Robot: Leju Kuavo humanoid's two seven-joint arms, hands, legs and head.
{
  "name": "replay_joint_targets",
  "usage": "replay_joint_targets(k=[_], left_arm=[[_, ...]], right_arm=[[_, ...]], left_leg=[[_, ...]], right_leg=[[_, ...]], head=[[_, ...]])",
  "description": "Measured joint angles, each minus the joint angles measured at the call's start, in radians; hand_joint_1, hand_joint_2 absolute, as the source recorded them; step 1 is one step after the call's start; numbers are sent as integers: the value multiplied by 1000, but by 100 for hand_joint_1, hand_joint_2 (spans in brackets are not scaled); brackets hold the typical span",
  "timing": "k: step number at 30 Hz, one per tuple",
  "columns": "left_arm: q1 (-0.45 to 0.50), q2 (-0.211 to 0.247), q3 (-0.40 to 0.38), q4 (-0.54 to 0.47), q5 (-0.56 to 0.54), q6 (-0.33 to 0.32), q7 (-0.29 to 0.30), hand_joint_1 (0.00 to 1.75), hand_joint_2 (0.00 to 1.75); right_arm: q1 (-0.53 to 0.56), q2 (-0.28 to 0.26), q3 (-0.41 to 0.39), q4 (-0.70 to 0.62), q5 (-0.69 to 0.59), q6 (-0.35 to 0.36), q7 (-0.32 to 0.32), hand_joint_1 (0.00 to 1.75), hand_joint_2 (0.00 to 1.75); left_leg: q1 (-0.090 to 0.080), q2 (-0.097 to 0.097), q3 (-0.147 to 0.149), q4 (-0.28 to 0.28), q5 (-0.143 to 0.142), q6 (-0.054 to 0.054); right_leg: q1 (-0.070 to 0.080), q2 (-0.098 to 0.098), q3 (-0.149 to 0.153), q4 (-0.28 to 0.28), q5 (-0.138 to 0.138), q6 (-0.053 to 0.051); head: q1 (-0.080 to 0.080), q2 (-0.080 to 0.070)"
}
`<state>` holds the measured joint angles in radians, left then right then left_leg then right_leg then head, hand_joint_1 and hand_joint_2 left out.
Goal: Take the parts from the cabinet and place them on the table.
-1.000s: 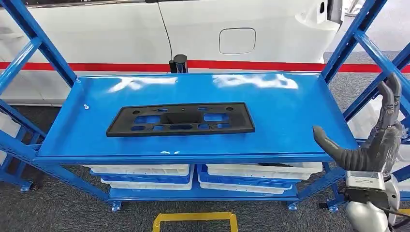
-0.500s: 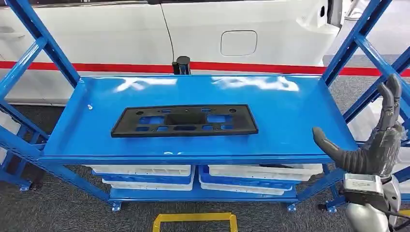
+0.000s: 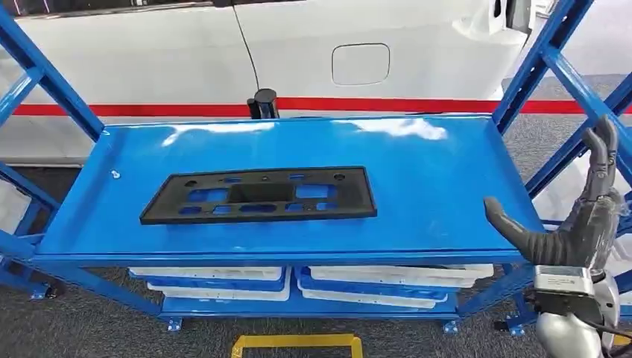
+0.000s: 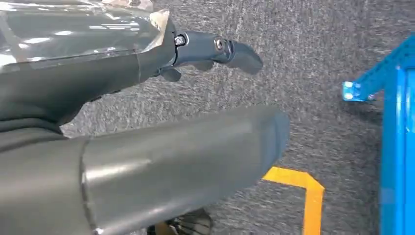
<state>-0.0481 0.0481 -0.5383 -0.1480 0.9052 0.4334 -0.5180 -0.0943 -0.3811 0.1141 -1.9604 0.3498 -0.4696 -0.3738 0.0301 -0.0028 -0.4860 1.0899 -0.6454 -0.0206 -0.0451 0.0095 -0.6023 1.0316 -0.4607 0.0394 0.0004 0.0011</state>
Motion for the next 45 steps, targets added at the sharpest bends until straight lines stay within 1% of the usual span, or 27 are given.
replay_joint_targets(k=[1,2,3,4,5,6,7,8,9,12,13,14,15,17,18,19,20,22,23,24,25,26,27,32,34,37,45], left_arm=[[0,0,0,0,-1,0,0,0,0],[2,0,0,0,-1,0,0,0,0],[4,0,0,0,-1,0,0,0,0],[6,0,0,0,-1,0,0,0,0],[7,1,0,0,-1,-1,0,0,0],[7,2,0,0,-2,-1,0,0,0],[7,2,0,0,-2,-1,0,0,0],[6,8,0,0,-3,-1,0,0,0],[5,5,0,0,-3,-2,0,0,0],[5,6,0,0,-3,-1,0,0,0],[5,6,0,0,-3,-1,0,0,0],[6,6,0,0,-3,-1,0,0,0],[5,6,0,0,-3,-2,0,0,0],[5,6,0,0,-3,-1,1,0,0],[5,6,0,0,-3,-1,0,0,0],[5,6,0,0,-3,0,0,0,0],[6,6,0,0,-3,0,0,0,0],[6,5,0,0,-2,1,1,0,0],[6,5,0,0,-2,1,0,0,0],[5,5,0,0,-2,2,0,0,0],[5,5,0,0,-2,3,1,0,0],[6,6,0,0,-2,4,1,0,0],[6,5,0,0,-2,5,1,0,0],[5,5,0,-1,-5,9,4,0,0],[3,4,-1,-2,-6,12,19,0,0],[0,1,-2,-3,-6,19,34,0,0],[-17,-24,-37,-11,-52,42,92,0,0]], right_arm=[[2,0,0,0,0,0,0,0,175],[4,0,0,0,0,0,0,0,175],[5,0,0,1,0,0,0,0,175],[5,0,0,1,-1,0,0,0,175],[5,0,0,1,-3,0,0,0,175],[5,0,-1,1,-3,0,0,0,175],[4,0,-2,1,-4,0,0,0,175],[4,0,-2,1,-5,0,0,0,175],[4,-2,-3,1,-5,0,0,0,175],[4,-3,-5,1,-6,0,-1,0,175],[6,-4,-8,1,-6,0,-1,0,175],[6,-4,-9,2,-9,0,-2,0,175],[3,-6,-9,2,-11,0,-4,0,175],[5,-6,-8,5,-13,0,-6,0,175],[5,-6,-8,7,-15,0,-7,0,175],[5,-6,-7,10,-17,3,-9,0,175],[4,-6,-6,12,-19,9,-10,0,175],[-4,-6,-4,16,-13,16,-11,0,175],[-8,-6,-2,18,-4,21,-11,0,175],[-10,-6,2,19,8,28,-11,0,175],[-9,-6,5,19,16,28,-11,0,175],[-9,-5,9,21,19,28,-11,0,175],[-9,-5,12,22,23,28,-11,0,175],[-11,-9,61,28,132,93,24,0,175],[-19,-9,105,32,200,124,44,0,175],[-30,-9,193,35,280,169,87,0,175],[-49,4,416,35,438,291,237,0,175]], left_leg=[[-1,0,-60,97,-35,-1],[-1,0,-114,176,-56,0],[-1,0,-155,220,-51,4],[-2,0,-171,210,-16,11],[-4,0,-164,161,35,20],[-8,0,-143,90,92,30],[-15,0,-113,-6,156,46],[-23,-1,-98,-42,161,58],[-26,3,-95,-60,154,56],[-36,2,-96,-64,155,60],[-22,3,-76,-83,167,63],[-26,3,-68,-92,168,62],[-26,3,-65,-91,169,67],[-28,3,-63,-91,167,70],[-29,3,-63,-91,166,71],[-30,2,-61,-91,164,71],[-30,0,-58,-90,161,70],[-30,-2,-47,-90,154,65],[-31,-3,-46,-89,150,60],[-39,-6,-48,-84,141,52],[-39,-6,-48,-84,141,52],[-40,-5,-48,-82,138,67],[-39,-5,-48,-82,140,71],[-38,-5,-43,-92,141,70],[-37,-5,-42,-93,142,64],[-36,-5,-42,-94,143,49],[-40,-5,-42,-94,145,46]], right_leg=[[4,-2,2,0,-4,-6],[8,-2,4,0,-7,-11],[12,-2,8,0,-10,-15],[16,-1,15,0,-14,-19],[19,0,23,0,-19,-21],[22,1,31,0,-22,-23],[23,2,39,-1,-27,-21],[22,2,37,-1,-30,-19],[32,4,38,-1,-33,-13],[24,3,40,-10,-32,5],[24,-1,34,-3,-38,8],[24,-4,27,21,-48,9],[24,-4,0,75,-72,5],[24,-4,-86,230,-123,1],[24,-4,-121,283,-132,5],[23,-4,-129,284,-121,12],[23,-4,-112,236,-92,23],[23,-6,-26,54,-13,40],[23,-10,2,-11,1,33],[30,-9,13,-15,4,20],[27,-9,13,-15,7,10],[25,-9,12,-16,9,8],[27,-8,13,-16,9,8],[30,-7,12,-16,7,5],[32,-7,12,-16,6,2],[33,-8,13,-16,5,0],[31,-8,14,-16,7,-3]], head=[[-2,0],[-1,0],[-2,0],[-2,0],[-2,0],[-2,0],[-2,0],[2,0],[2,0],[0,0],[1,0],[4,0],[6,0],[6,0],[6,0],[6,0],[6,0],[7,0],[8,0],[6,0],[5,0],[5,0],[4,0],[4,0],[5,0],[5,0],[5,0]])
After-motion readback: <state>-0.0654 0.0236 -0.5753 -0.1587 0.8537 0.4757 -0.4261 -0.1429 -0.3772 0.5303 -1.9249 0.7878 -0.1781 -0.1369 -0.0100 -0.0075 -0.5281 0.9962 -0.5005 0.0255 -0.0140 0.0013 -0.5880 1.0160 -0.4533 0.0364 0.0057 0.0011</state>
